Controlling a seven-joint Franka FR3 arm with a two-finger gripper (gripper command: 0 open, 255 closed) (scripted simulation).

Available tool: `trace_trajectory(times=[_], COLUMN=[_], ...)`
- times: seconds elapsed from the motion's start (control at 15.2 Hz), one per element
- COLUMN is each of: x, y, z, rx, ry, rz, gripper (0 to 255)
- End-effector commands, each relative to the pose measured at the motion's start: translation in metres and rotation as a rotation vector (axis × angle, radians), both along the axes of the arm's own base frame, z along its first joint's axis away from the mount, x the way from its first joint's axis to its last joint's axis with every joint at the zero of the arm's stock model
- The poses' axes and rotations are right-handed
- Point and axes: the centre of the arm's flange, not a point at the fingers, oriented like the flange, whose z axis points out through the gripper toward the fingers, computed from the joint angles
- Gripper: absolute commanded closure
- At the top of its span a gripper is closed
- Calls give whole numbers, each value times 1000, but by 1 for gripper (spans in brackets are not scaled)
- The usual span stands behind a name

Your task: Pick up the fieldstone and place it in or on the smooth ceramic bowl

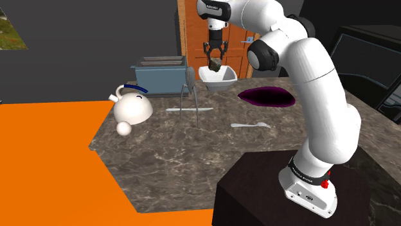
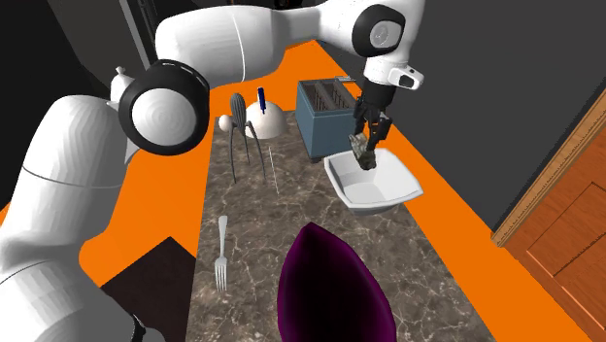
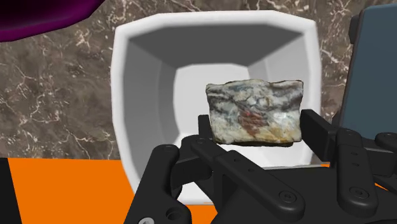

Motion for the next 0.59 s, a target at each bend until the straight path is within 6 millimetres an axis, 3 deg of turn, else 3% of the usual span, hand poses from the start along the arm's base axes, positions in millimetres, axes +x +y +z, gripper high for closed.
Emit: trace_trajectory(times=[0.0, 0.13, 0.26, 0.53], x=[-1, -1, -17, -17], y=[0, 0, -11, -11], z=[11, 19, 45, 24], rx=[0, 0, 0, 0], ry=[0, 0, 0, 0], rz=[0, 0, 0, 0], gripper=[255, 255, 255, 255])
